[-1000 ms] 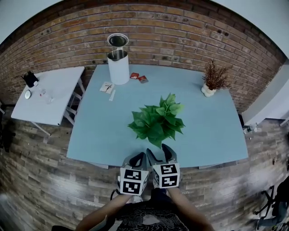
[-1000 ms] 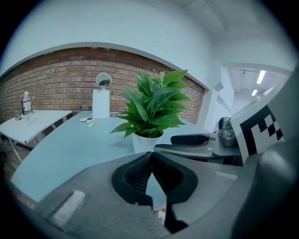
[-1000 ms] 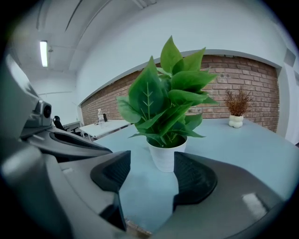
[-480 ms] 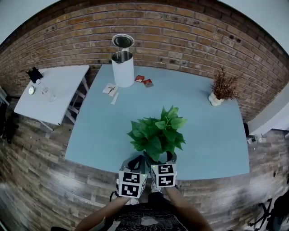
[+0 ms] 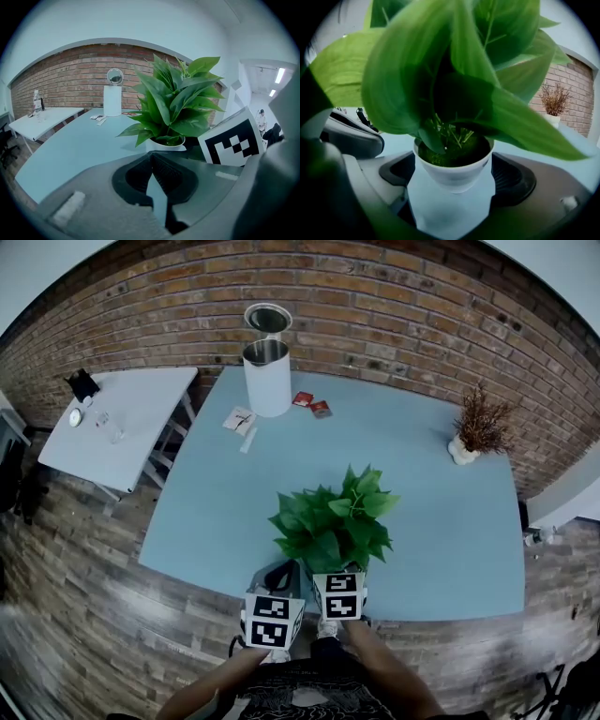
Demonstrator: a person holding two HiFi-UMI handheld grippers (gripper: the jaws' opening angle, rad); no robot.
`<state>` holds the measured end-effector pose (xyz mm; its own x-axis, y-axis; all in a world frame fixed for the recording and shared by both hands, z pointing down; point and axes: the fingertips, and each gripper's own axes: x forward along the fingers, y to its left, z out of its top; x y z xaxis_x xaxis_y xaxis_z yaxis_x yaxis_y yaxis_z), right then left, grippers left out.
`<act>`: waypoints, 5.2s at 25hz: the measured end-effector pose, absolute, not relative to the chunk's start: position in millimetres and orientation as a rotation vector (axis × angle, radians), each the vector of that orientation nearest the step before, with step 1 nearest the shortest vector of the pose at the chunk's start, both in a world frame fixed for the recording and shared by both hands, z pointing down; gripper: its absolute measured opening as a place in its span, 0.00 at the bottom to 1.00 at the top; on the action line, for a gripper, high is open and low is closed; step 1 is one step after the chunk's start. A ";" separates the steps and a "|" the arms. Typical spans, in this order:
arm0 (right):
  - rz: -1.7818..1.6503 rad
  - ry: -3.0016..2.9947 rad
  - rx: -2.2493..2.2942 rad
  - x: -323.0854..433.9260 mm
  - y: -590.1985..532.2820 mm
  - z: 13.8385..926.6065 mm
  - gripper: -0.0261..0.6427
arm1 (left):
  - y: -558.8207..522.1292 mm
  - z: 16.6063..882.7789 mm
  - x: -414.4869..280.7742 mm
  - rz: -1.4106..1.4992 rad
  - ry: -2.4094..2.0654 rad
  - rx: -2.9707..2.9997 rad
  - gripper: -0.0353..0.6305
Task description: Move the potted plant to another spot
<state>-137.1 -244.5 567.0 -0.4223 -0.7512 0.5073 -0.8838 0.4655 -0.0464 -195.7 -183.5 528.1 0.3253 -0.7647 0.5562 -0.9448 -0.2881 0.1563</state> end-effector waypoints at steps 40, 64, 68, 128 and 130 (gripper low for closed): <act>0.430 -2.249 1.406 -50.5 -232.4 568.0 0.74 | -180.1 531.4 -108.9 0.507 -1.367 2.227 0.05; 0.412 -2.232 1.457 68.9 -235.6 567.8 0.74 | -181.8 535.9 4.3 0.523 -1.342 2.256 0.05; 0.407 -2.231 1.463 80.1 -233.9 568.6 0.74 | -179.9 536.1 16.4 0.533 -1.338 2.263 0.05; 0.416 -2.233 1.512 241.8 -242.3 565.7 0.74 | -199.3 538.7 182.4 0.567 -1.263 2.329 0.05; 0.417 -2.233 1.515 242.0 -242.5 565.6 0.74 | -200.1 537.8 182.4 0.566 -1.268 2.326 0.05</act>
